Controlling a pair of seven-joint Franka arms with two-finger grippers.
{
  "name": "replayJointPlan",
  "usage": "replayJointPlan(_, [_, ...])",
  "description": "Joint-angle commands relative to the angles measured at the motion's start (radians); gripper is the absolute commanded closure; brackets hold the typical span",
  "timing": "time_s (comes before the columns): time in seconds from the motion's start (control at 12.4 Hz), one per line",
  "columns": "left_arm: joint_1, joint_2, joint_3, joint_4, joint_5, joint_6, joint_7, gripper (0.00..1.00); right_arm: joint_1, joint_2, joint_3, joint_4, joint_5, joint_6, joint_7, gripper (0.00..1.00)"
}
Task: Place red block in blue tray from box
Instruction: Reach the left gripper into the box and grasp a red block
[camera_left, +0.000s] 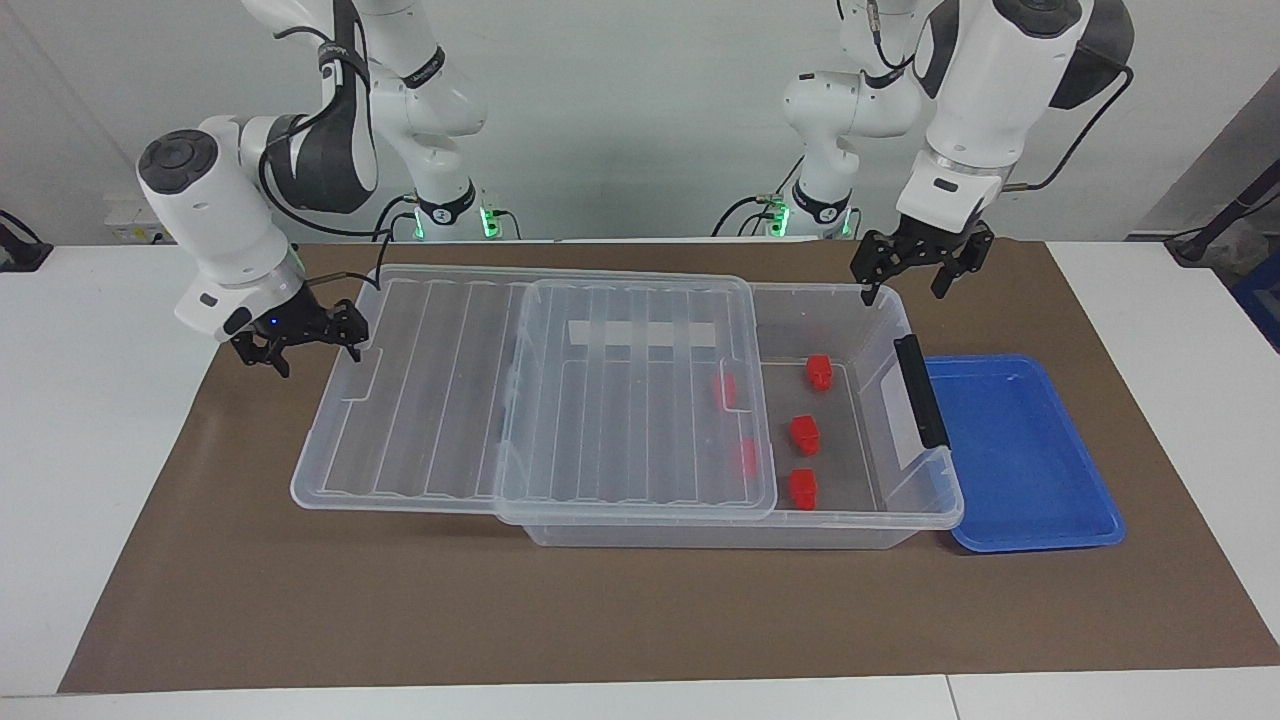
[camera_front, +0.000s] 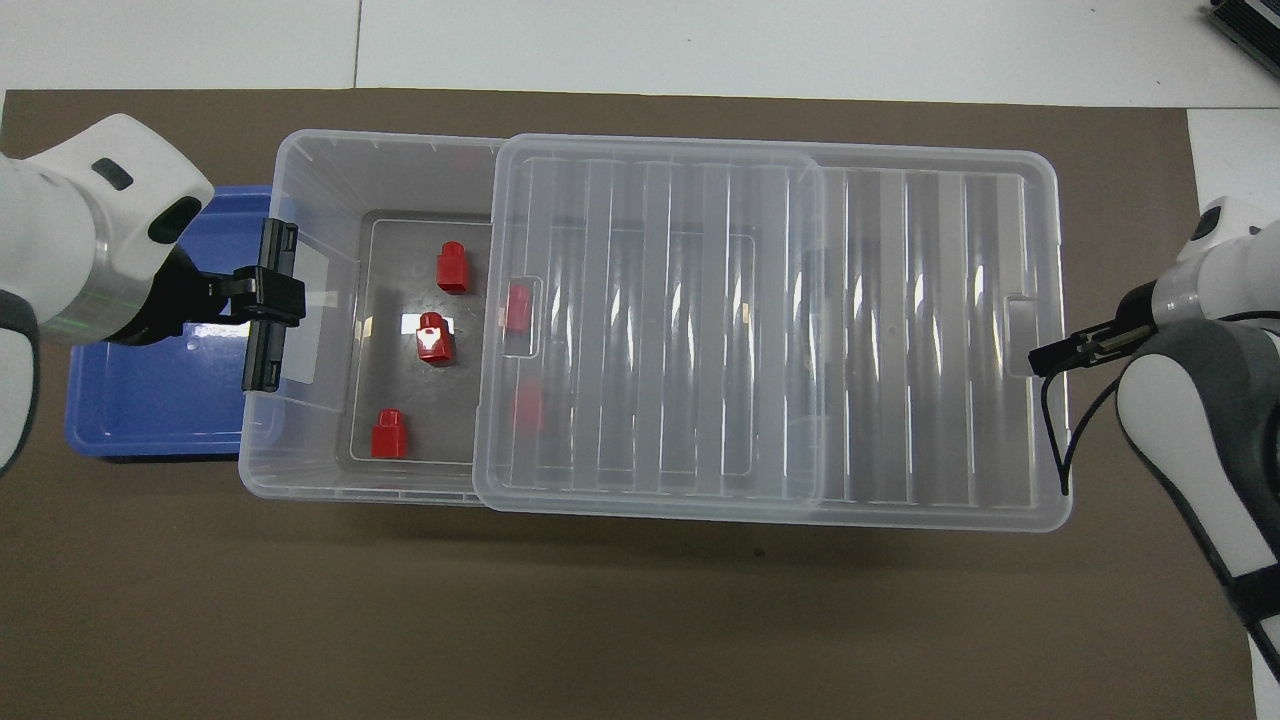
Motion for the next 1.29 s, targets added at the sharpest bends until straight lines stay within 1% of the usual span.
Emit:
replayJointPlan(0.0, [-0.084,0.028,0.016,-0.08,0.005,0.121,-0.124,0.0,0.039,-0.014,0.011,0.053,-0.005,-0.058,0.186,0.0])
replayJointPlan(0.24, [-0.106,0.069,0.016,-0.181,0.01,0.282,-0.147,0.0,0.115,-0.011,0.011,0.148,-0.008,-0.148,0.416,0.0])
replayJointPlan(0.32, [-0.106,0.086,0.016,-0.21,0.028,0.331,-0.146,0.0,0.136,-0.009,0.011,0.185,-0.009,-0.165,0.47,0.0])
replayJointPlan(0.49, [-0.09,0.083,0.016,-0.288,0.034,0.428,-0.132,0.0,0.144,0.003,0.012,0.271,-0.012,-0.226,0.513,0.0])
replayJointPlan(0.57, [-0.078,0.086,0.016,-0.322,0.034,0.489,-0.132,0.0,0.144,0.003,0.011,0.288,-0.012,-0.239,0.522,0.0])
replayJointPlan(0.65, [-0.078,0.105,0.016,-0.329,0.034,0.513,-0.131,0.0,0.142,-0.002,0.011,0.291,-0.012,-0.239,0.532,0.0])
replayJointPlan(0.81, [-0.077,0.177,0.017,-0.318,0.036,0.568,-0.123,0.0,0.139,-0.02,0.007,0.291,-0.011,-0.265,0.533,0.0])
replayJointPlan(0.97, [-0.071,0.209,0.017,-0.324,0.036,0.606,-0.111,0.0,0.129,-0.046,0.009,0.291,-0.003,-0.292,0.533,0.0])
replayJointPlan(1.21, [-0.06,0.275,0.017,-0.323,0.036,0.663,-0.089,0.0,0.126,-0.058,0.006,0.287,0.007,-0.3,0.532,0.0])
